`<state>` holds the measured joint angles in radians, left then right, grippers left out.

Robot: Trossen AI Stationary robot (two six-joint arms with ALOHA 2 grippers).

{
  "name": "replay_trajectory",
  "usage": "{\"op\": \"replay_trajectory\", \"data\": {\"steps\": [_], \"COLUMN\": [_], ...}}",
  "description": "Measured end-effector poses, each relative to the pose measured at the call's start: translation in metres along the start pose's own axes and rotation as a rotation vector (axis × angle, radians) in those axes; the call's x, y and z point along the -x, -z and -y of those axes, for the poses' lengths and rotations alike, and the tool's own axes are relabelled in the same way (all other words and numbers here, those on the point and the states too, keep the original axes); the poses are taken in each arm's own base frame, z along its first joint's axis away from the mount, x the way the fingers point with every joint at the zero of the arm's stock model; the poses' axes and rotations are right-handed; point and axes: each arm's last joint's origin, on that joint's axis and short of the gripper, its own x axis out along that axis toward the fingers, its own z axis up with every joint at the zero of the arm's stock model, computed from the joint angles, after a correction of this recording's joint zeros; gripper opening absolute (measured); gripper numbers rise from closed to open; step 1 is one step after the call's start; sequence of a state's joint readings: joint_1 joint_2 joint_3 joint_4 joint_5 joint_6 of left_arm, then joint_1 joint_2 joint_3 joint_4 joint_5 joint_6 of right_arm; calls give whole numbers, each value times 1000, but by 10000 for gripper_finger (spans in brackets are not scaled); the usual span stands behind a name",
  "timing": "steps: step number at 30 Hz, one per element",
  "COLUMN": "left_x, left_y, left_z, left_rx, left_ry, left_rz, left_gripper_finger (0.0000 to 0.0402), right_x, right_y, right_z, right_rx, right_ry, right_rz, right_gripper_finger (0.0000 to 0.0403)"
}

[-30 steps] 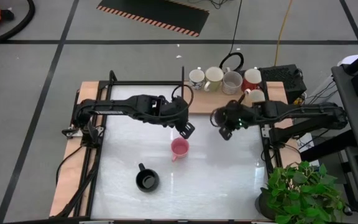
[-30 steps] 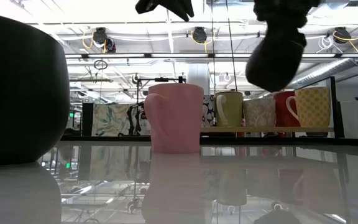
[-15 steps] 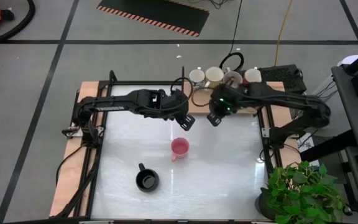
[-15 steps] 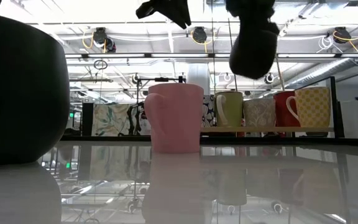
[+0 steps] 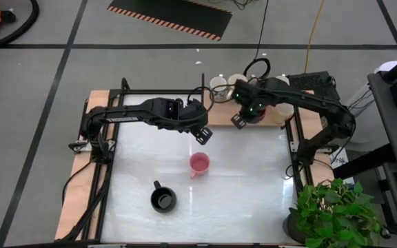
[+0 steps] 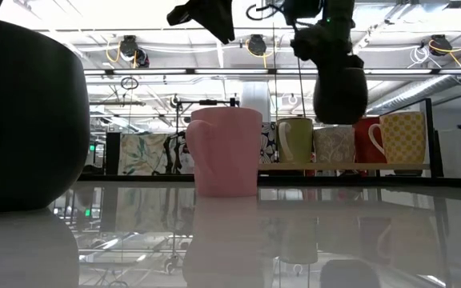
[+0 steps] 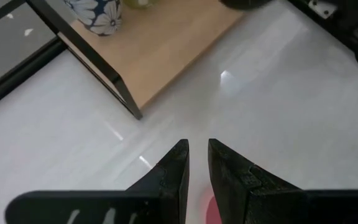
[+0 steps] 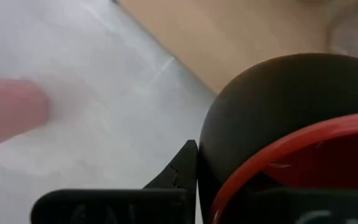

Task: Place coffee mugs
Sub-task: Put the top black mug on the shelf

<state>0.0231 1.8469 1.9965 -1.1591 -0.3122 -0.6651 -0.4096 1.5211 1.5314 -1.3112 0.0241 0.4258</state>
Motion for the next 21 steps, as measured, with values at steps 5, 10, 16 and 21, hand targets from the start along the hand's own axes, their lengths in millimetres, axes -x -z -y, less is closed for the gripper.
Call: {"op": "replay_trajectory", "data": {"steps": [5, 10, 16, 21], "left_x": [1, 1, 1, 1], "left_y": [2, 3, 3, 2], "left_z": [2, 1, 1, 0], "left_rx": [-11, -16, -51, -67], "left_ry": [0, -7, -7, -7], "left_rz": [-7, -14, -15, -15], "left_gripper_finger": [63, 63, 63, 63], "right_x": [-1, -14, -39, -62], "right_y": [-6, -6, 3, 10], "right_z": [17, 28, 32, 34], "right_rx": [-82, -154, -201, -235], "right_ry": [57, 103, 73, 77], "right_rz": [21, -5, -97, -119], "right_gripper_finger": [12, 12, 12, 12]}}
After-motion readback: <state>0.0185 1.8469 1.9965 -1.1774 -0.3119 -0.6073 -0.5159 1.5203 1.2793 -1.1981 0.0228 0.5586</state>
